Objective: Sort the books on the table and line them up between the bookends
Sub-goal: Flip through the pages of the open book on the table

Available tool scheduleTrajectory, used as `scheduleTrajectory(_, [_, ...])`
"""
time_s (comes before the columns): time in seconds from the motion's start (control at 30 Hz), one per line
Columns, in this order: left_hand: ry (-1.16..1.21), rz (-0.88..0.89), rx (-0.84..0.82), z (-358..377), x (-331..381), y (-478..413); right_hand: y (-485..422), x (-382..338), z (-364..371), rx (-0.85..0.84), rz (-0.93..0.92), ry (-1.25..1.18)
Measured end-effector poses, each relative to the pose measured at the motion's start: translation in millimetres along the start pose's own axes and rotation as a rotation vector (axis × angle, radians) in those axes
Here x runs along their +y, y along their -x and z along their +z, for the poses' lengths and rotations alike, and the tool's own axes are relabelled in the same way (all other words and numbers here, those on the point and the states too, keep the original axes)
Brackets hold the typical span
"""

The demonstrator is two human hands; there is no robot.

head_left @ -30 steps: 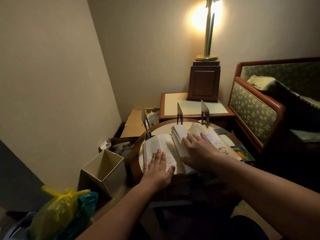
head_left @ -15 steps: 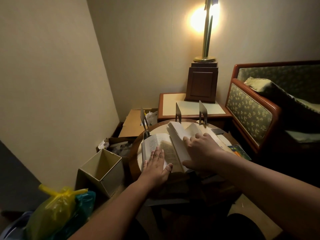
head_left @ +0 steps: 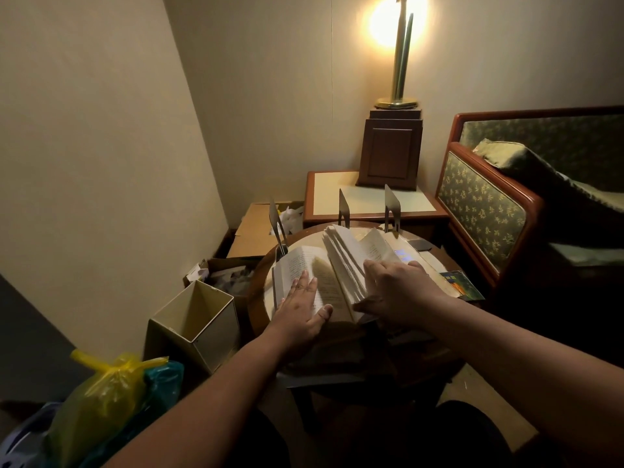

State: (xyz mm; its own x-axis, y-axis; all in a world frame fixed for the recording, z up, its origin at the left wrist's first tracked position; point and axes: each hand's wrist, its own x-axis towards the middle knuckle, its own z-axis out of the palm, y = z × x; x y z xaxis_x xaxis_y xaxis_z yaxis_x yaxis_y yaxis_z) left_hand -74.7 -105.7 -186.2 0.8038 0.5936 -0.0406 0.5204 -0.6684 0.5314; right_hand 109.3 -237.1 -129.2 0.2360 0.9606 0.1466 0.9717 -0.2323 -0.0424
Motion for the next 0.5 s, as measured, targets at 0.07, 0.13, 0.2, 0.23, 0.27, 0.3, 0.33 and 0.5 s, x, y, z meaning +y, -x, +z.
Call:
scheduleTrajectory(0.07, [0.009,0.008,-0.002,-3,1,2,1,-1,-4,0.071,0.002,-0.046])
scheduleTrajectory(0.13, [0.026,0.005,0.001,-6,2,3,2,-3,-7,0.132,-0.003,-0.095])
scheduleTrajectory(0.2, [0.059,0.011,0.014,-8,2,3,4,-7,-8,0.17,-0.02,-0.128])
scheduleTrajectory(0.23, [0.068,0.02,0.025,-9,1,4,5,-9,-8,0.185,-0.035,-0.142])
scheduleTrajectory(0.27, [0.076,0.03,0.04,-9,1,4,5,-11,-6,0.198,-0.054,-0.154])
scheduleTrajectory(0.3, [0.089,0.043,0.061,-9,0,5,5,-12,-5,0.208,-0.069,-0.16])
scheduleTrajectory(0.33, [0.109,0.059,0.089,-9,0,5,5,-13,-3,0.213,-0.079,-0.161])
scheduleTrajectory(0.5, [0.251,0.086,0.169,-12,-2,11,2,-23,0,0.245,-0.13,-0.137])
